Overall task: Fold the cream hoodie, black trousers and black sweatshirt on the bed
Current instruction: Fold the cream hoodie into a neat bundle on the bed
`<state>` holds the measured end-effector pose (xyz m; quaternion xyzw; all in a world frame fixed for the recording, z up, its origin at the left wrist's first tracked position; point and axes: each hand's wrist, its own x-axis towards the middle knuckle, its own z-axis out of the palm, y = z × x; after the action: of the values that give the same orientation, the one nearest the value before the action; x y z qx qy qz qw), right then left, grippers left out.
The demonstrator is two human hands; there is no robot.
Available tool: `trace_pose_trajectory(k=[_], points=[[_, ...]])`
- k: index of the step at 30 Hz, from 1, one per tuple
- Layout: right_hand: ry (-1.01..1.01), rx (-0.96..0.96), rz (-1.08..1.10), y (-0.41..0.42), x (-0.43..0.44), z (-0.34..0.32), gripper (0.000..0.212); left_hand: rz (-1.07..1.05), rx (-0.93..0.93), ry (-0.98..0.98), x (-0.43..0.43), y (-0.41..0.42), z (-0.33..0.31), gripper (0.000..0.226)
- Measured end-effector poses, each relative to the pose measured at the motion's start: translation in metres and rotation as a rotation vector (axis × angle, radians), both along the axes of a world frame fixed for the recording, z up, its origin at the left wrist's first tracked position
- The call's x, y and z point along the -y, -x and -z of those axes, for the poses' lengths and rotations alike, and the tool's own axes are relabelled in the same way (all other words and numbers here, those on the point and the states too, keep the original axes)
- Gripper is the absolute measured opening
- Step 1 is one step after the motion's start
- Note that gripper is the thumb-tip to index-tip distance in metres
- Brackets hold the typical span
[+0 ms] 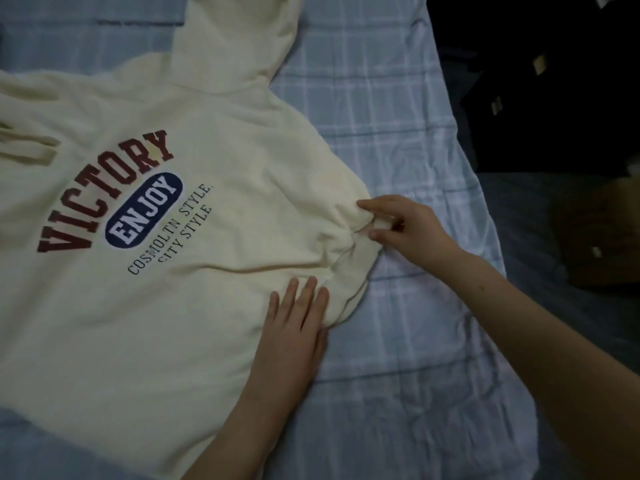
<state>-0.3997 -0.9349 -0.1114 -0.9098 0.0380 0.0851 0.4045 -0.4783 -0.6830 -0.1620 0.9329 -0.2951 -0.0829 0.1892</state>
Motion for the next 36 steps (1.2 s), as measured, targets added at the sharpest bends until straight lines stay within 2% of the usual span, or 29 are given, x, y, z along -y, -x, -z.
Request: trace_pose_trajectory(k=[4,7,9,12,14,16,19,21,24,26,28,30,33,36], points=[[-0.088,0.065,0.221,0.009,0.032,-0.034,0.051,-0.112,-0.130,0.305,0.001,0.004,-0.013,0.042],[-0.088,0.093,0.221,0.019,0.056,-0.054,0.039,-0.063,-0.160,0.402,0.008,0.012,-0.022,0.047],[-0.023,0.065,0.239,0.028,0.069,-0.051,0.033,0.000,-0.119,0.318,0.017,0.017,-0.024,0.048],[0.064,-0.043,0.269,0.042,0.069,-0.023,0.029,0.075,-0.038,-0.029,0.027,0.021,-0.019,0.053],[0.128,-0.067,0.253,0.047,0.060,-0.003,0.028,0.097,-0.037,-0.150,0.029,0.023,-0.015,0.058],[0.150,0.006,0.242,0.046,0.052,0.007,0.031,0.068,-0.051,-0.085,0.026,0.022,-0.012,0.060],[0.055,0.061,0.270,0.040,0.044,0.009,0.045,0.060,-0.017,-0.019,0.020,0.017,-0.016,0.057],[0.075,0.031,0.267,0.032,0.042,0.008,0.035,0.048,0.037,-0.031,0.017,0.008,-0.020,0.054],[0.144,0.158,0.394,0.020,0.050,0.000,0.014,-0.008,0.084,-0.081,0.011,-0.007,-0.017,0.051],[0.194,0.135,0.426,0.017,0.055,-0.001,0.014,-0.032,0.030,-0.126,0.005,-0.013,-0.009,0.052],[0.267,0.050,0.368,0.024,0.047,0.004,0.021,-0.016,-0.035,-0.188,0.002,-0.013,-0.002,0.053],[0.341,0.109,0.378,0.042,0.023,0.007,0.028,0.000,-0.080,-0.212,0.002,-0.014,-0.001,0.055],[0.344,0.260,0.381,0.084,-0.044,0.006,0.033,0.047,-0.210,-0.096,-0.007,-0.024,-0.012,0.056],[0.277,0.194,0.195,0.129,-0.127,0.007,0.039,0.050,-0.248,0.014,-0.044,-0.026,-0.031,0.053]])
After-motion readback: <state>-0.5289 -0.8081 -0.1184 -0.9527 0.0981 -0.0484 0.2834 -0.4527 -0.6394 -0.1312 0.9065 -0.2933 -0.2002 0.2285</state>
